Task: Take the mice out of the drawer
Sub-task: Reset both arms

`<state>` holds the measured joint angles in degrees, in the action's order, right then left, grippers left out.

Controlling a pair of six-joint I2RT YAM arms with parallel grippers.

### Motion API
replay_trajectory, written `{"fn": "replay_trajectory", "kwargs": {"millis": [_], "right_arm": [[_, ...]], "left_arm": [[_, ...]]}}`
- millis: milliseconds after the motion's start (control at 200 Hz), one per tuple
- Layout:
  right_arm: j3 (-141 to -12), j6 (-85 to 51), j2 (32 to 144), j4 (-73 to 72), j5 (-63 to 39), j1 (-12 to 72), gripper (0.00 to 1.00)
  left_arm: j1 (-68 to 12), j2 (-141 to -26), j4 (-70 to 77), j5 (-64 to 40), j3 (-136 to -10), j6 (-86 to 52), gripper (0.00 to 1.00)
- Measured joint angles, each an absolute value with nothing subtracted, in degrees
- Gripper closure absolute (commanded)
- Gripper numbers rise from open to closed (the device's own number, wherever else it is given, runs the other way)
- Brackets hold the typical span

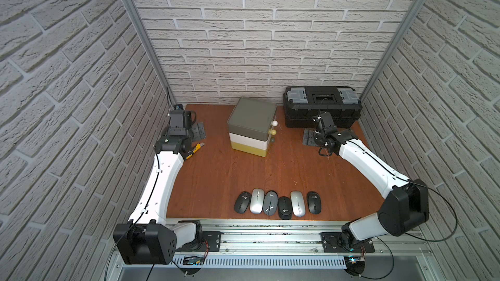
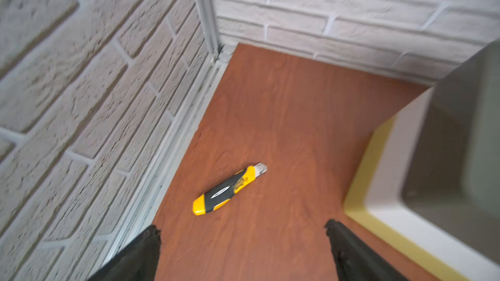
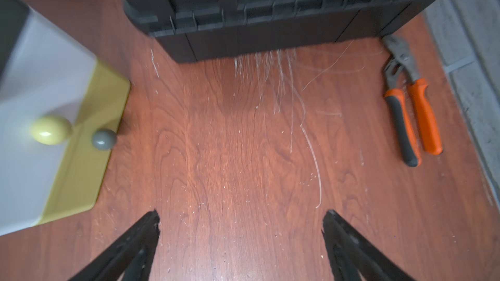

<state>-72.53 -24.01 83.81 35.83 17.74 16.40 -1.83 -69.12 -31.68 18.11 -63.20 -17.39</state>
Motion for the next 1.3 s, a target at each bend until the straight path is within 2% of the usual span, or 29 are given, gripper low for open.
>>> {"fn": "replay_trajectory", "kwargs": {"millis": [165, 365, 665, 885, 1300], "right_arm": [[-72.16, -22.81, 82.00, 35.70, 17.72, 14.81, 0.03], [-70.76, -20.03, 81.97, 36.21, 17.69, 10.92, 0.01], [-61.65, -16.21, 81.82, 26.59, 15.59, 0.62, 0.01], [-58.48, -11.86, 87.55, 18.09, 16.86, -0.36, 0.00], [-39.97, -5.89, 78.78, -4.82, 13.65, -0.21, 0.00]], "left_arm": [[-1.54, -70.48, -17.34, 21.06, -42.41, -14.66, 0.02], [0.10, -79.92, 8.56, 20.58, -29.87, -9.63, 0.02], [1.87, -85.91, 31.09, 8.49, -28.84, -5.06, 0.02], [2.94, -88.38, 45.04, 2.42, -22.04, -4.29, 0.02], [2.94, -89.69, 48.90, 3.70, -21.17, -4.73, 0.02]]}}
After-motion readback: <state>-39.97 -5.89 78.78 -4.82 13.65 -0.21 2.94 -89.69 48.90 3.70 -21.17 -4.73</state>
